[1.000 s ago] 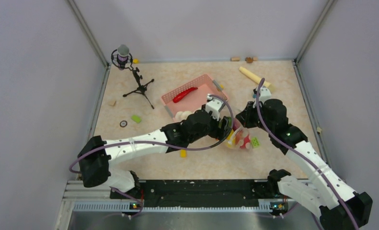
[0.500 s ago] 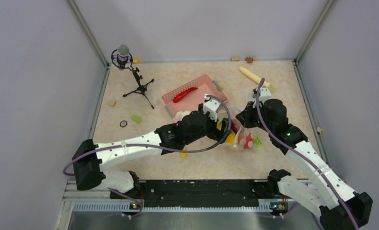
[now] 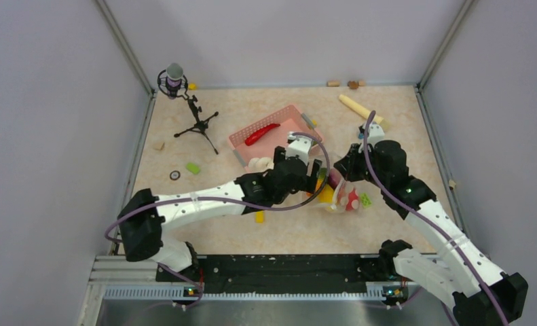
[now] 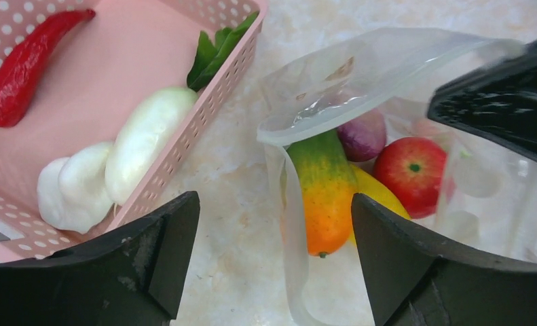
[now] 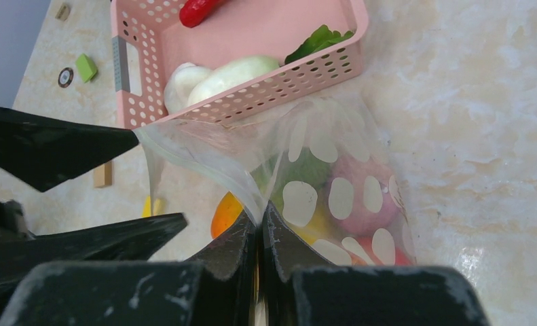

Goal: Place the food in the zip-top bag and seal the zipper
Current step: Place the fake fruit in the zipper food storage bag.

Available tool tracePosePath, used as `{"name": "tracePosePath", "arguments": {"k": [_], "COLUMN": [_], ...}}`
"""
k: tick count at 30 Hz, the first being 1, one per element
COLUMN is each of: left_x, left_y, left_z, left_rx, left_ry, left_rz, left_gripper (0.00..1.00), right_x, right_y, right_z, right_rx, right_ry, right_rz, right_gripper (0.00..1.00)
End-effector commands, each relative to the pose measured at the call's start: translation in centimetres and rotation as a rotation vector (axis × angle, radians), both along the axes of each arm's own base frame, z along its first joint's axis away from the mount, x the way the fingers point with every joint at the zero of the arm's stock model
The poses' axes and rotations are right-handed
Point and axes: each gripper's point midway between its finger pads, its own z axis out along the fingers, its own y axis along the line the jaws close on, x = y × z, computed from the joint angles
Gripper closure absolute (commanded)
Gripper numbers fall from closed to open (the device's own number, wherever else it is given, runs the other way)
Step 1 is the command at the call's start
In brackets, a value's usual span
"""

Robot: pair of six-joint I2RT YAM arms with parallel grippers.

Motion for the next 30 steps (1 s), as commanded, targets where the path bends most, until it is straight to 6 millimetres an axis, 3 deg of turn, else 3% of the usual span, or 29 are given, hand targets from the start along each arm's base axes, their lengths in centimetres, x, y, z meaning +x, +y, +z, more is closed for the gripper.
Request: {"name": "tracePosePath", "arguments": {"k": [1,3,4,7,8,14,20,23,26,30], "left_x": [2.0,2.4,2.5,2.5,2.5,1.4,1.8,2.5,3.4,4.3], "left_y": [-0.4,-0.5,-0.5,-0.5,-0.4,-1.6,-2.5,-2.6,-2.3,-2.0], "left_z": [-0.8,-1.5,-1.8,-1.6,-1.3,4.3,8.8,9.8,10.1,8.7], "left_rx": [0.049,0.077,0.088,0.102,0.100,-0.018,-0.021,-0.006,0.032,0.086], "left_ry": [0.003,0.006,0.008,0.010,0.006,-0.086,-0.153,-0.173,-0.192,-0.168], "left_rz": [0.099,0.113,0.117,0.118,0.118,-0.035,-0.075,-0.054,-0.014,0.007], "left_gripper": [0.18,0.30,0.40,0.92,1.00,1.00,1.00,1.00,1.00,0.98], "right_x": [0.2,0.1,0.1,0.1,0.1,-0.4,-3.1,-4.4,-4.5,-3.7], "right_y": [0.3,0.3,0.3,0.2,0.2,0.4,0.0,-0.3,-1.3,-3.0], "right_z": [1.5,1.6,1.6,1.7,1.7,1.9,2.5,2.9,2.0,0.4], "right_rx": [0.035,0.036,0.035,0.035,0.033,0.047,0.057,0.035,-0.028,-0.106], "right_ry": [-0.054,-0.056,-0.058,-0.063,-0.063,-0.038,0.099,0.138,0.163,0.185], "right_rz": [0.009,0.011,0.011,0.008,0.006,0.017,0.018,0.044,0.018,-0.070], "right_gripper": [0.96,0.96,0.96,0.96,0.96,0.97,0.97,0.96,0.96,0.95]}}
